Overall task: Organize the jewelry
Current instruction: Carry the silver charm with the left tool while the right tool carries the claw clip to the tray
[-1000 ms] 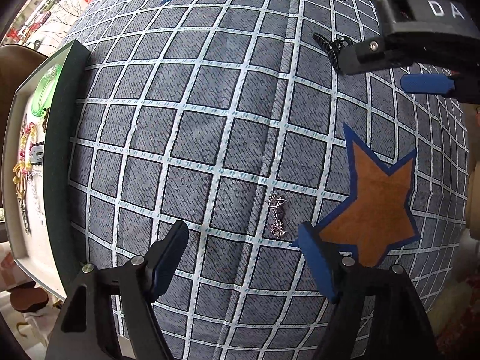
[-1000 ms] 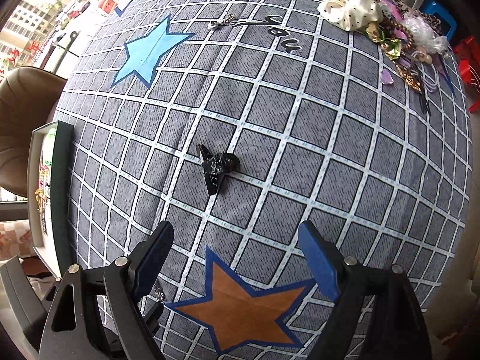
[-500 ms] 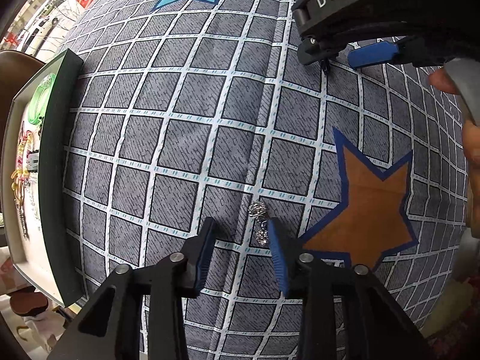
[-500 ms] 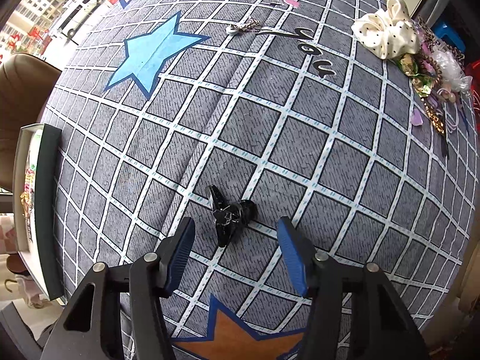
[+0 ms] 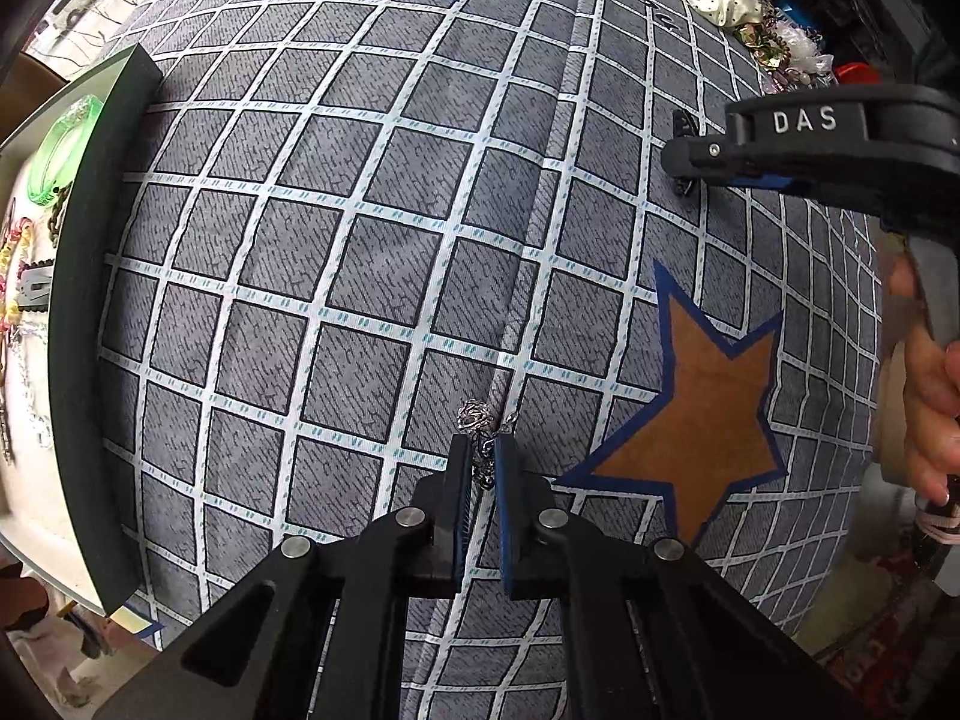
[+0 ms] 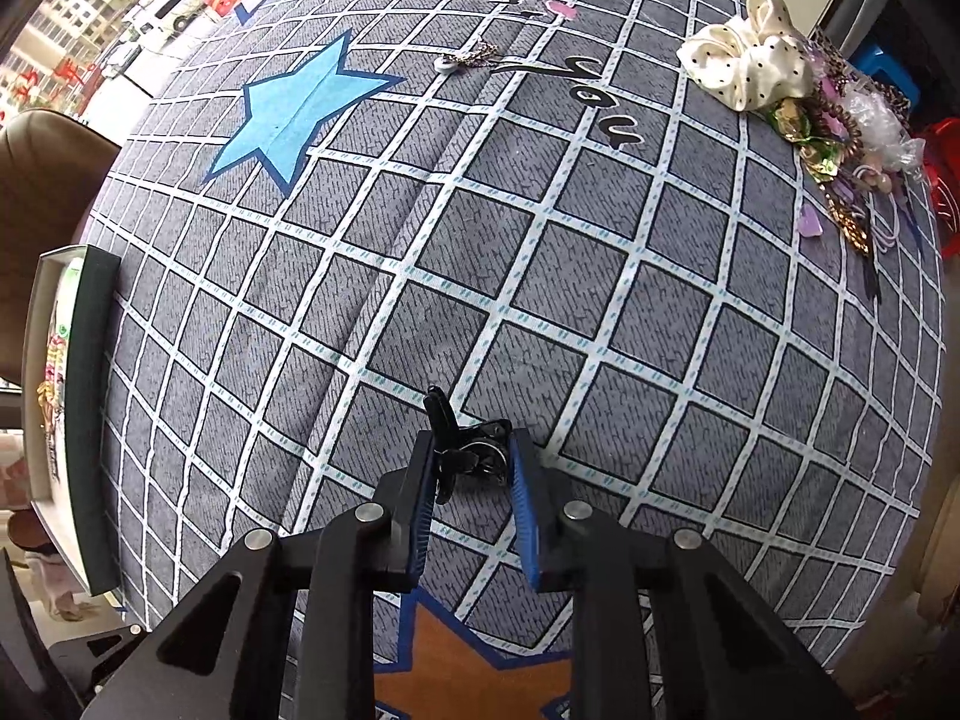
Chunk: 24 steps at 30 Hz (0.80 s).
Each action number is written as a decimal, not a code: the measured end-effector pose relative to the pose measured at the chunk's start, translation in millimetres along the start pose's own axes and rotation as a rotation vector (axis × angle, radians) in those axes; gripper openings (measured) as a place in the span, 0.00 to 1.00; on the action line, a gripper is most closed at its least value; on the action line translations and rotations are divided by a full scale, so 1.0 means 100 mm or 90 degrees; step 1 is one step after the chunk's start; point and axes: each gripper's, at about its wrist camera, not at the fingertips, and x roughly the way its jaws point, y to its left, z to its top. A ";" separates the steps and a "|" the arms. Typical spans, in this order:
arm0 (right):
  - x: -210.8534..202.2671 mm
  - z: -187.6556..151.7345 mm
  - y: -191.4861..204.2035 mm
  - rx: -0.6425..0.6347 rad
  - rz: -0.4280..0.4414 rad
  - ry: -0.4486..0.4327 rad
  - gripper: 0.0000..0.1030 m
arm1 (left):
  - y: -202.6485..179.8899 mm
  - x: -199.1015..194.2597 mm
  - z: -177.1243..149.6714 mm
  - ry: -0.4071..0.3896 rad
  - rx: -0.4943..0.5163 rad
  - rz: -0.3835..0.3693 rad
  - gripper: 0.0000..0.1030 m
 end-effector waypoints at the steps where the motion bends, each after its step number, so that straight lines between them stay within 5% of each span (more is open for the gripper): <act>1: -0.02 -0.04 -0.02 0.007 0.006 0.002 0.25 | -0.01 -0.02 0.00 0.000 0.000 -0.004 0.14; 24: -0.44 -1.20 -0.58 0.083 0.053 0.036 0.25 | -0.16 -0.60 -0.15 -0.053 0.110 0.027 0.14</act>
